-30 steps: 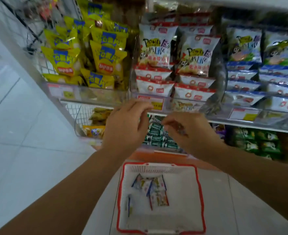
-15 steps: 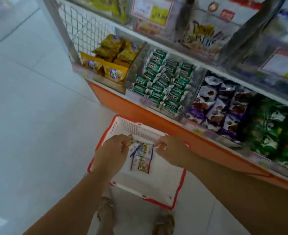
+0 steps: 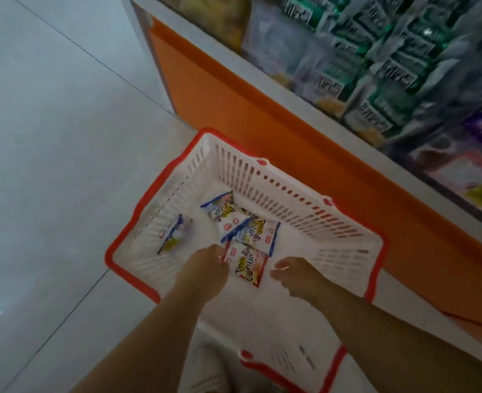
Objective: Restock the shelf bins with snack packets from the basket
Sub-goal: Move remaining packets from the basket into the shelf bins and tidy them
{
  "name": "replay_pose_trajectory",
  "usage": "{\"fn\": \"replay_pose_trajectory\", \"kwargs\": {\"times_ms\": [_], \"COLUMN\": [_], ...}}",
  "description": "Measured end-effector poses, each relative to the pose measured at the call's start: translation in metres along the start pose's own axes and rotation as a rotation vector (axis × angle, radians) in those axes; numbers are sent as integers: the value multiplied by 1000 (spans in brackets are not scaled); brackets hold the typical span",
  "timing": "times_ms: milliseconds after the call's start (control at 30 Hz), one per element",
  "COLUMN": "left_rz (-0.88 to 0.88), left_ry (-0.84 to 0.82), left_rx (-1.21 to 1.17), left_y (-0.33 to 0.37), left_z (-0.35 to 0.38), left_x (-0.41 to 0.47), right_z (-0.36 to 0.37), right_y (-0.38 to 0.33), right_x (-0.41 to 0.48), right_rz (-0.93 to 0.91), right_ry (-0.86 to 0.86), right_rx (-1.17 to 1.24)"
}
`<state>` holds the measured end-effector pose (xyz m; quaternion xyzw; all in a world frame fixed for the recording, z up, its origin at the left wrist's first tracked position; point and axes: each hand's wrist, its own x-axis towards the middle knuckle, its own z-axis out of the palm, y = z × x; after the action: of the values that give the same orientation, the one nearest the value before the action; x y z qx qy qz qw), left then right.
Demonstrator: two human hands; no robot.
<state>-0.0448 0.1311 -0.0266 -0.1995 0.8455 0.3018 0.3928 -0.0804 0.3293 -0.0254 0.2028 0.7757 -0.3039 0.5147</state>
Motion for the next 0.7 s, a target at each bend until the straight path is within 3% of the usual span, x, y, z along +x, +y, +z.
{"fn": "replay_pose_trajectory", "kwargs": {"times_ms": [200, 367, 633, 700], "left_rz": [-168, -319, -361, -350], "left_ry": [-155, -179, -369, -340], "left_rx": [-92, -240, -454, -509], "left_y": [-11, -25, -32, -29], "left_z": [61, 90, 70, 51], "left_x": [104, 150, 107, 81], "right_z": [38, 62, 63, 51], "right_y": [30, 45, 35, 28], "right_x": [101, 144, 108, 80], "right_rz": [236, 289, 282, 250], "right_ry": [6, -47, -193, -236], "right_rx": [385, 575, 567, 594]}}
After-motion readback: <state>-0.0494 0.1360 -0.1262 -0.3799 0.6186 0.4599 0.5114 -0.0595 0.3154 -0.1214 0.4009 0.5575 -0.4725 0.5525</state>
